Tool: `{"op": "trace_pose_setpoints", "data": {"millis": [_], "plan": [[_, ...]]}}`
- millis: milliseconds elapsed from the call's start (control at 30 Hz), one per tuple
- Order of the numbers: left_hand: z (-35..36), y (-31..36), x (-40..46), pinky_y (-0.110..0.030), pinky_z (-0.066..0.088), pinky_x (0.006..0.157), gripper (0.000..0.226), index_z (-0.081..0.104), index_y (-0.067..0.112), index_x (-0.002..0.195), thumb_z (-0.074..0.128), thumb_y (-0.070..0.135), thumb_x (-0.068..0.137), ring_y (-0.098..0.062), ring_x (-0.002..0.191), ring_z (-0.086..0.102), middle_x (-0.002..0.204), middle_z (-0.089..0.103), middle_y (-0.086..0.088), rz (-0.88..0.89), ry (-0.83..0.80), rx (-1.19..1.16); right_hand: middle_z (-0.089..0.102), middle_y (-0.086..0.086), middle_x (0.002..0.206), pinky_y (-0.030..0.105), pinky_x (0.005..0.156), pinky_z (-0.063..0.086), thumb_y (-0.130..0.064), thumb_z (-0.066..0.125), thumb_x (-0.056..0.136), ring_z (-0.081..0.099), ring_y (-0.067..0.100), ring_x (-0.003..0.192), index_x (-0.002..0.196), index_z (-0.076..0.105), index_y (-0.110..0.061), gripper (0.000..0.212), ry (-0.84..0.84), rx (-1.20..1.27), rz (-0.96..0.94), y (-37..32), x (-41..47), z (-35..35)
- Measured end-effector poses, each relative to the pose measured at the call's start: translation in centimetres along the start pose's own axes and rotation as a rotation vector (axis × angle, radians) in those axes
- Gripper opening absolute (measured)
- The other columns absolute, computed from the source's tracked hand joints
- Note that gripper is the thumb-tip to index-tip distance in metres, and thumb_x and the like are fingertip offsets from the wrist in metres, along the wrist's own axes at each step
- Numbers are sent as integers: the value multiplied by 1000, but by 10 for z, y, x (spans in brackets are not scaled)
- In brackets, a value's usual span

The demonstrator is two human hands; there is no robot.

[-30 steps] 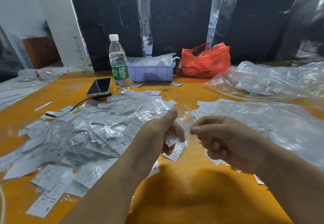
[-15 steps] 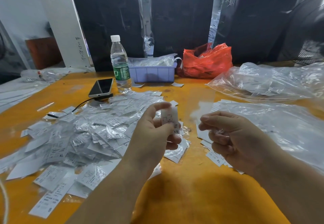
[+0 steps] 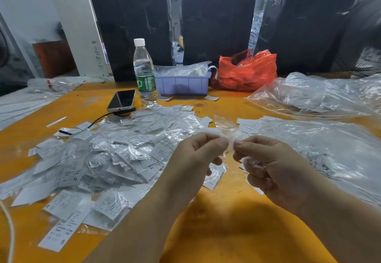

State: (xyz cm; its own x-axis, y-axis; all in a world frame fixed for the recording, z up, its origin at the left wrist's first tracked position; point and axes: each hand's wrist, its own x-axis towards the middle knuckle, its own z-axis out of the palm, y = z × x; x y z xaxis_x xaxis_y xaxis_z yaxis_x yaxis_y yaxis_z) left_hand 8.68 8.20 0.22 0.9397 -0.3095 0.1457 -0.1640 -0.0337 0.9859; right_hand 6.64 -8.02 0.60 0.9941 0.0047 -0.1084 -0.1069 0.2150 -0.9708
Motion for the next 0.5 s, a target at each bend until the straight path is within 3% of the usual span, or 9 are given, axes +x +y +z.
{"op": "trace_pose_setpoints", "data": {"millis": [100,200,300,367,500], "plan": [[2,1,-1,-20,46,61,31,74,24,85,59,50,80,-3,72,62,79,68,9,-7,-3,-29,59,7,65,18,33,24,-23,79,56,30,7,38,66,60,-10,25,39,26,-27,0,1,-1],[3,-2,-1,-12,43,56,15,74,18,85,66,29,90,-2,65,60,74,67,6,32,78,26,57,6,63,18,33,24,-21,80,55,30,8,38,60,61,-13,22,13,23,-19,0,0,1],[0,-3,0,-12,43,55,17,70,9,81,61,20,92,-4,61,57,69,63,5,40,90,12,57,3,64,17,35,23,-24,84,54,31,7,39,58,63,-17,22,-82,-26,16,-1,-2,2],[-1,-1,0,-15,43,55,19,67,4,78,63,19,90,-5,61,55,66,61,6,36,54,16,56,1,68,17,37,21,-25,88,59,31,8,42,64,66,-18,23,-170,-58,49,-3,-4,2],[-1,2,-1,-17,42,56,20,64,8,67,58,27,72,-8,61,51,63,57,3,52,-6,77,49,0,66,17,39,17,-38,78,64,28,8,44,77,61,-17,30,-261,-70,152,-5,-5,0]]}}
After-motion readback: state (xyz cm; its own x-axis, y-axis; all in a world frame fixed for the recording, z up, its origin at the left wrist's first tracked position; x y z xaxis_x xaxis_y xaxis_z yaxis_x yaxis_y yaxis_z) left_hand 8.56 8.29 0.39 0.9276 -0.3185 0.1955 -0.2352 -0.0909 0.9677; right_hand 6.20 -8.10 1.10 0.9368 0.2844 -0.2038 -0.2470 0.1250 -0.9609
